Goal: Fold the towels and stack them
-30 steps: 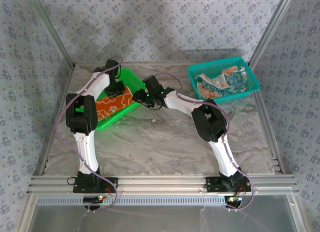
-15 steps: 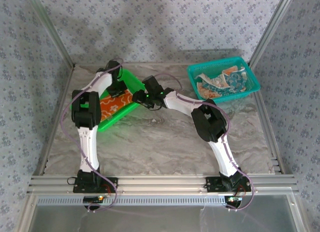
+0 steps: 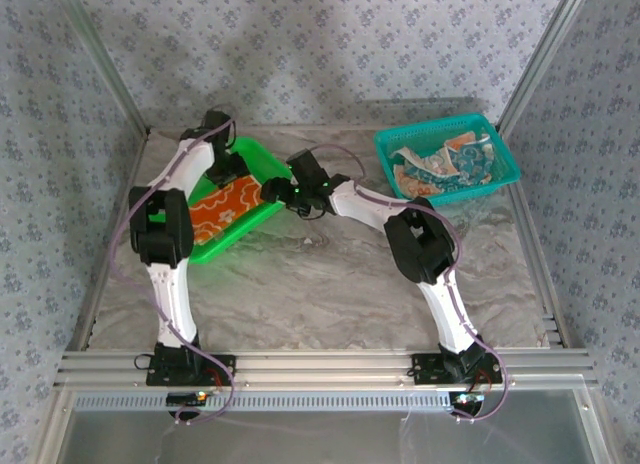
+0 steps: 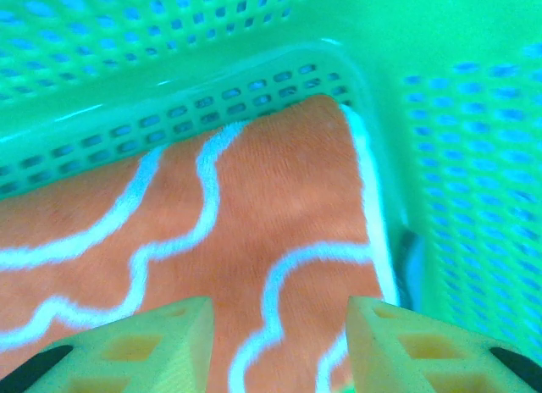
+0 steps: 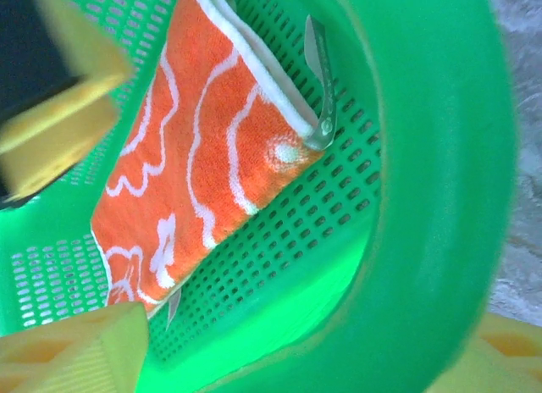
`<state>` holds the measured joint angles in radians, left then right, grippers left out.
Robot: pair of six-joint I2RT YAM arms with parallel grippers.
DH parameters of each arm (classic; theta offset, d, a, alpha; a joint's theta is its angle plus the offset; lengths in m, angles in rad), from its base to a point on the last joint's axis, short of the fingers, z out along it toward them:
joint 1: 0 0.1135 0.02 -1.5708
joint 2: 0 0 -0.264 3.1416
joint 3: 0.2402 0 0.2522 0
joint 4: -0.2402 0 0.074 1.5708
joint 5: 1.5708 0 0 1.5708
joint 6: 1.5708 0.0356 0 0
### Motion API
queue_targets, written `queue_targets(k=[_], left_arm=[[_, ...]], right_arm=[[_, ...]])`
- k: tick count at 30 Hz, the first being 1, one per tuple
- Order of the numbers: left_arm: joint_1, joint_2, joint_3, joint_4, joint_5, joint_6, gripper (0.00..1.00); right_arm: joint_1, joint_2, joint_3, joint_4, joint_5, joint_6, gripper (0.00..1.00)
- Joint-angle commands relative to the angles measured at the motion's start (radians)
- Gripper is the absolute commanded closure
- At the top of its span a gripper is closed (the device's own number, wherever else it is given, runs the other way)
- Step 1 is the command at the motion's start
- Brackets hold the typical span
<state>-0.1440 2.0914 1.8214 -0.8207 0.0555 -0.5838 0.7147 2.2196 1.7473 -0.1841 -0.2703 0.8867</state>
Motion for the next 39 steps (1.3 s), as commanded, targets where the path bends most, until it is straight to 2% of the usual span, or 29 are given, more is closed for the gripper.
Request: queue_targets(k=[1,2,3,9,14,21,24,30,34,39], left_arm=[[-0.020,-0.175,-0.081,-0.059,0.002,0.024,0.55],[-0.029,-0.212,-0.123,-0.061,0.004,0.020,0.56],[-0.040,-0.253,-0.162,-0.057,0.004,0.019,0.57],[-0.152,-0.490,-0.428,-0.033,0.007,-0.047,0.69],[-0.270,-0.624,-0.633,-0.022,-0.005,-0.156,0.77],[-0.283,-0.688,-0.812,-0.017,-0.053,-0.197,0.79],[-0.241,-0.670,-0.840,-0.030,-0.094,-0.168,0.80],[-0.099,-0.640,-0.884,-0.014,-0.154,-0.067,0.80],[-0.037,-0.610,-0.868,-0.035,-0.210,-0.037,0.80],[0.072,-0.591,-0.857,-0.046,-0.262,-0.027,0.79]], right_arm=[[-0.018,-0.091,-0.005,-0.033,0.010,-0.076,0.08],[-0.025,-0.107,-0.015,-0.035,0.014,-0.093,0.01],[-0.030,-0.121,-0.024,-0.039,0.020,-0.107,0.00],[-0.111,-0.236,-0.113,-0.075,0.071,-0.188,0.00],[-0.229,-0.331,-0.167,-0.125,0.119,-0.248,0.00],[-0.366,-0.420,-0.175,-0.234,0.234,-0.351,0.00],[-0.419,-0.427,-0.162,-0.291,0.275,-0.390,0.00],[-0.497,-0.442,-0.166,-0.343,0.384,-0.467,0.00],[-0.540,-0.448,-0.170,-0.356,0.387,-0.471,0.00],[-0.546,-0.456,-0.187,-0.348,0.394,-0.480,0.00]])
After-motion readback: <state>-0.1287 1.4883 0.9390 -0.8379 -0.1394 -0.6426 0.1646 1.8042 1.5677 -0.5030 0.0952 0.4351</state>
